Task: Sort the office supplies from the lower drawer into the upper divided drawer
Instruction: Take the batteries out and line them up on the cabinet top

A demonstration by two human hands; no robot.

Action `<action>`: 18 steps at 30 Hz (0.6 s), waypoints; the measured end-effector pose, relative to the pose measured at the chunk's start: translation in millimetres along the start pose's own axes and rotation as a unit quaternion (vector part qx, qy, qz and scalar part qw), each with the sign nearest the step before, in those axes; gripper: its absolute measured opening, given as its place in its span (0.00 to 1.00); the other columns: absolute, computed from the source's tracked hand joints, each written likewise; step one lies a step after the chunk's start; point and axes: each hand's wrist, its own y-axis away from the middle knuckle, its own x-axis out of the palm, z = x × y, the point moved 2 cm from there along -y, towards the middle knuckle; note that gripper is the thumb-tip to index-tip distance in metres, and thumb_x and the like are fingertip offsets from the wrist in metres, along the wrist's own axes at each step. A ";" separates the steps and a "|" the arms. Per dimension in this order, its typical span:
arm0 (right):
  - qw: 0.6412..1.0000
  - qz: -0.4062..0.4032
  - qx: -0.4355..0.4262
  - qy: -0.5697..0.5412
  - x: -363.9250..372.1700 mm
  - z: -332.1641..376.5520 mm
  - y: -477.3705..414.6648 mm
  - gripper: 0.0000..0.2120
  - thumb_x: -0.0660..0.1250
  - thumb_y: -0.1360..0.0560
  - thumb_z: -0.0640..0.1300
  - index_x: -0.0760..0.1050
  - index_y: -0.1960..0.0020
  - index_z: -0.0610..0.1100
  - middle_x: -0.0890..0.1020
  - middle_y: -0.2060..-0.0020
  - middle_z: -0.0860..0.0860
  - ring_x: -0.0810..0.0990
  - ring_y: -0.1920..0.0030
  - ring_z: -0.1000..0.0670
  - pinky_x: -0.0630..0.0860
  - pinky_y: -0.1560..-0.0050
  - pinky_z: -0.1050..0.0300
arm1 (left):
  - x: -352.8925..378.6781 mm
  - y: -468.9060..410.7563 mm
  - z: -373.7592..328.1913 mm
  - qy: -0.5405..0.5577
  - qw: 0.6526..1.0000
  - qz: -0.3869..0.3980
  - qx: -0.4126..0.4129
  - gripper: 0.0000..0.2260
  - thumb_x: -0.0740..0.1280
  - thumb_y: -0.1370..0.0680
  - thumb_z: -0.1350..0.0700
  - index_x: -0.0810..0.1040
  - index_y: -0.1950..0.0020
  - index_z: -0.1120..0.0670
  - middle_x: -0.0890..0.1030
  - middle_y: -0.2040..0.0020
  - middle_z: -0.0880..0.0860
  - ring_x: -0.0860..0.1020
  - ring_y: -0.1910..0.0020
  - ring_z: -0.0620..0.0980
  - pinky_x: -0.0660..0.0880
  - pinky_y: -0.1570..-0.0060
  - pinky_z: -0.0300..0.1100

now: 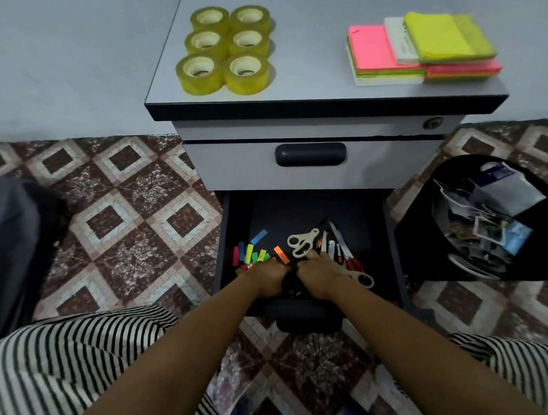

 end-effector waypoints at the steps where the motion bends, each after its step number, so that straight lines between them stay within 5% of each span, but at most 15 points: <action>1: 1.000 0.002 0.003 -0.006 0.8 -0.3 -0.2 0.12 0.59 0.21 0.44 0.76 0.42 0.42 0.76 0.41 0.47 0.64 0.36 0.43 0.63 0.37 0.44 | -0.8 0.8 -0.8 -0.011 1.000 -0.002 0.002 0.14 0.62 0.22 0.53 0.73 0.39 0.58 0.77 0.41 0.59 0.74 0.42 0.56 0.71 0.43 0.48; 8: 0.999 -0.001 0.015 -0.030 2.8 -2.8 2.3 0.12 0.57 0.21 0.42 0.74 0.42 0.40 0.76 0.42 0.44 0.67 0.37 0.42 0.59 0.33 0.45 | -6.4 6.4 -6.4 -0.049 0.999 0.000 -0.013 0.13 0.60 0.21 0.51 0.73 0.40 0.57 0.77 0.41 0.57 0.71 0.39 0.56 0.62 0.38 0.52; 18: 0.992 -0.031 -0.004 -0.123 -3.2 -8.2 13.3 0.10 0.61 0.22 0.46 0.75 0.44 0.44 0.78 0.45 0.43 0.71 0.40 0.41 0.65 0.38 0.49 | -8.5 15.1 -0.6 0.070 0.996 -0.010 -0.052 0.10 0.62 0.23 0.51 0.78 0.51 0.56 0.80 0.51 0.55 0.76 0.48 0.53 0.68 0.44 0.48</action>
